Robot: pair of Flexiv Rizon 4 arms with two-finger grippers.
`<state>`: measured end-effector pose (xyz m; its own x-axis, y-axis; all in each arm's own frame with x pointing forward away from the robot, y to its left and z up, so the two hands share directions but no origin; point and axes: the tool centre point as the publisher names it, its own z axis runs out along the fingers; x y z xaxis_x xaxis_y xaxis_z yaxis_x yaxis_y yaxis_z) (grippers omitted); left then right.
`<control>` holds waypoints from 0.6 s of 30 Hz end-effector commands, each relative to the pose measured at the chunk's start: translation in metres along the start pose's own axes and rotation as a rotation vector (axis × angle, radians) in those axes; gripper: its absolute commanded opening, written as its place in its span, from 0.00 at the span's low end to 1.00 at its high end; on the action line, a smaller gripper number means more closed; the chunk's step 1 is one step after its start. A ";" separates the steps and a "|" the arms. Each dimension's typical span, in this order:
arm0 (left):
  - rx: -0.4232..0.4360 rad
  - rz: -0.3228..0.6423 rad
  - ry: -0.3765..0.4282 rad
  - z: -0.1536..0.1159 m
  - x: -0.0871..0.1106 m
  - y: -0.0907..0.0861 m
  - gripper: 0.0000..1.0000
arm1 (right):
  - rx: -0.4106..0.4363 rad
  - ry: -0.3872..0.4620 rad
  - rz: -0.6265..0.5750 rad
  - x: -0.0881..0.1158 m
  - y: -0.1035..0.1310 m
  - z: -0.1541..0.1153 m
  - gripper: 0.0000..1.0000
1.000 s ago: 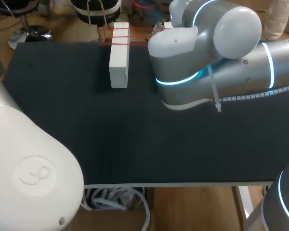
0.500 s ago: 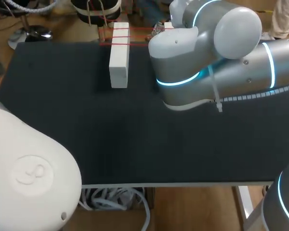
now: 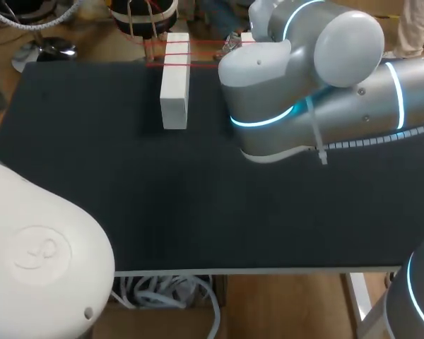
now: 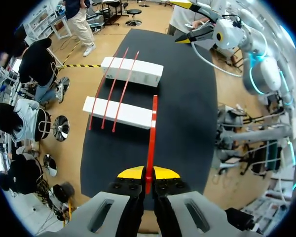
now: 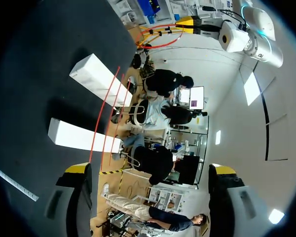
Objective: Grab the tape and strap the tape.
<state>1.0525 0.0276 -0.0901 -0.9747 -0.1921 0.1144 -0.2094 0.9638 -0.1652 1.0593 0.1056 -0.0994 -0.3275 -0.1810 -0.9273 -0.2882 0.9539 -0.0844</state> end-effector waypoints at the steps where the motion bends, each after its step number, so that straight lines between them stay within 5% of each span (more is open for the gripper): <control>1: -0.009 -0.001 0.018 -0.002 -0.006 -0.003 1.00 | -0.004 0.009 -0.003 -0.002 -0.001 -0.002 1.00; 18: -0.009 -0.001 0.018 -0.002 -0.006 -0.003 1.00 | -0.004 0.009 -0.003 -0.002 -0.001 -0.002 1.00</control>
<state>1.0589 0.0262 -0.0888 -0.9729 -0.1907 0.1308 -0.2103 0.9648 -0.1578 1.0593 0.1055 -0.0994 -0.3273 -0.1809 -0.9275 -0.2884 0.9538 -0.0842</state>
